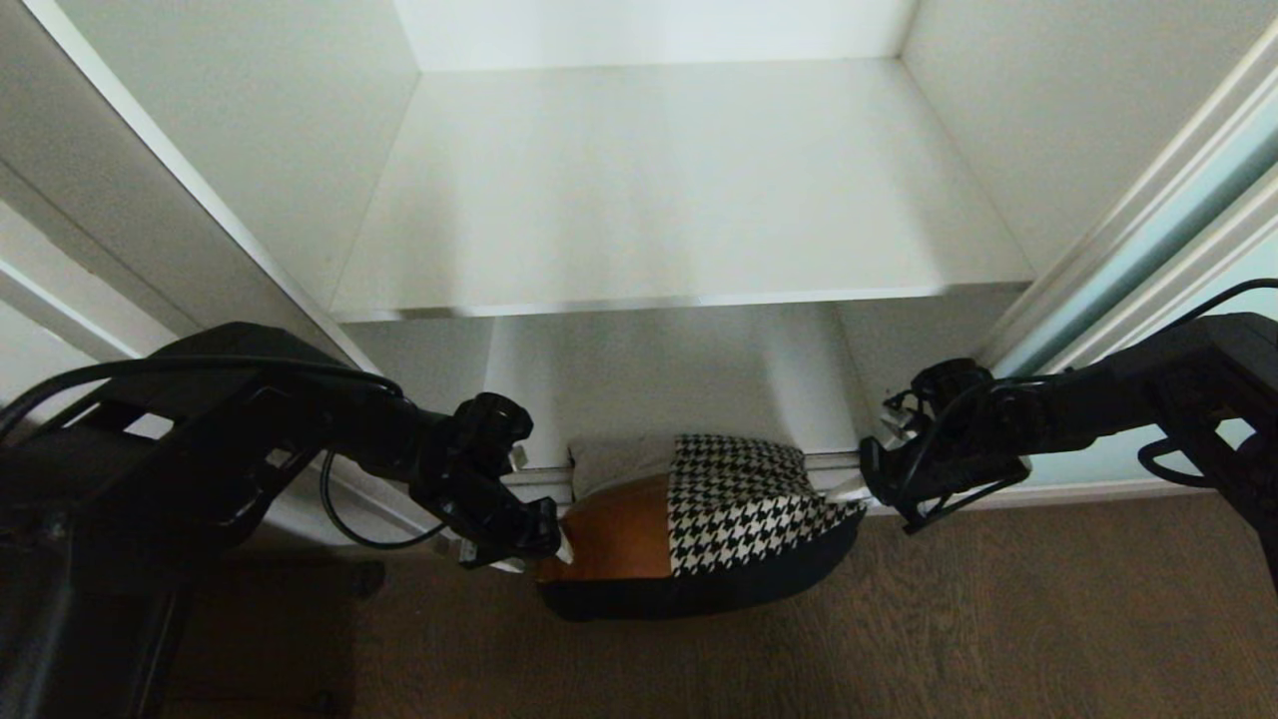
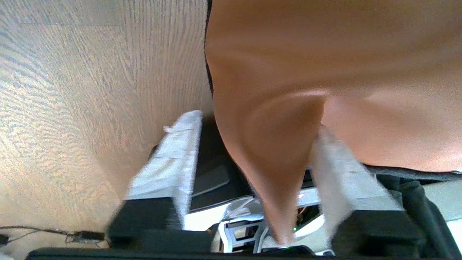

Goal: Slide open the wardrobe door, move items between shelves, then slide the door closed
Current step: Place the pillow on the lower shelf

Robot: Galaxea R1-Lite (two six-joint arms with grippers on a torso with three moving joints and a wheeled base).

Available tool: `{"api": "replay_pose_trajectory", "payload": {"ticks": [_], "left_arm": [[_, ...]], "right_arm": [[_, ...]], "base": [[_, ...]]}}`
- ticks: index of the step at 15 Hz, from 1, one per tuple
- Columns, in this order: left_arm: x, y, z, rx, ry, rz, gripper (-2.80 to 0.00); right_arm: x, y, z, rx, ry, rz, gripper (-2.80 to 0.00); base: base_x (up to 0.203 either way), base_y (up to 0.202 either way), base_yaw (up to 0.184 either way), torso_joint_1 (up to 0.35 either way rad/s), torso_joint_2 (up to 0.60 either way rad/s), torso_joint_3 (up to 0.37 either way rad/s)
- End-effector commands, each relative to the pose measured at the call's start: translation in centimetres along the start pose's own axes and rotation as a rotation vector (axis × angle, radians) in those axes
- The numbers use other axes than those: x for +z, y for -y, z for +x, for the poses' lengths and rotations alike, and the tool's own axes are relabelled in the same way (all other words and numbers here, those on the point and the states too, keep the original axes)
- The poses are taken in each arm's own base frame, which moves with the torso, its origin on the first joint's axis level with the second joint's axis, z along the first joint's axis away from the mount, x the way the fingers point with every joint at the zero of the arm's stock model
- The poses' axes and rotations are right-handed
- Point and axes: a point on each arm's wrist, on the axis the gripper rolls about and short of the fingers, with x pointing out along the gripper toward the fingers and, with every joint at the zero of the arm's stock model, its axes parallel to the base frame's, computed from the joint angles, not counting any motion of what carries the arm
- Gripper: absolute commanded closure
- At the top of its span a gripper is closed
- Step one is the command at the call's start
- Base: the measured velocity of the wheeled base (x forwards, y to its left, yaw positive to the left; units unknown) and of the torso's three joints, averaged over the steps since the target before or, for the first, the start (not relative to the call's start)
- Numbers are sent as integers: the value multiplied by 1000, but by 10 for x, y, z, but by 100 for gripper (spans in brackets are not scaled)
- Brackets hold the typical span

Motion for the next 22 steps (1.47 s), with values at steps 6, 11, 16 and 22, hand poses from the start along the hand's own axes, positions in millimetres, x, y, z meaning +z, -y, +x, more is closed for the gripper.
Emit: {"api": "replay_pose_trajectory", "payload": {"ticks": [6,11,16,22], "left_arm": [[24,-10,-20,-19,82,-133,-280],[41,-14,11,30,-12,-198,-280],[59,-13,34,68,10,-187,-280],[53,5,45,68,11,1,-280]], "right_arm": [[2,-2,0,8,1,-2,0],[0,-1,0,7,-2,-1,0],[0,-1,0,12,-4,-5,0],[-1,-1,-1,23,-12,-8,0]], "base": [[0,0,0,0,0,0],[0,0,0,0,0,0],[0,0,0,0,0,0],[0,0,0,0,0,0]]}}
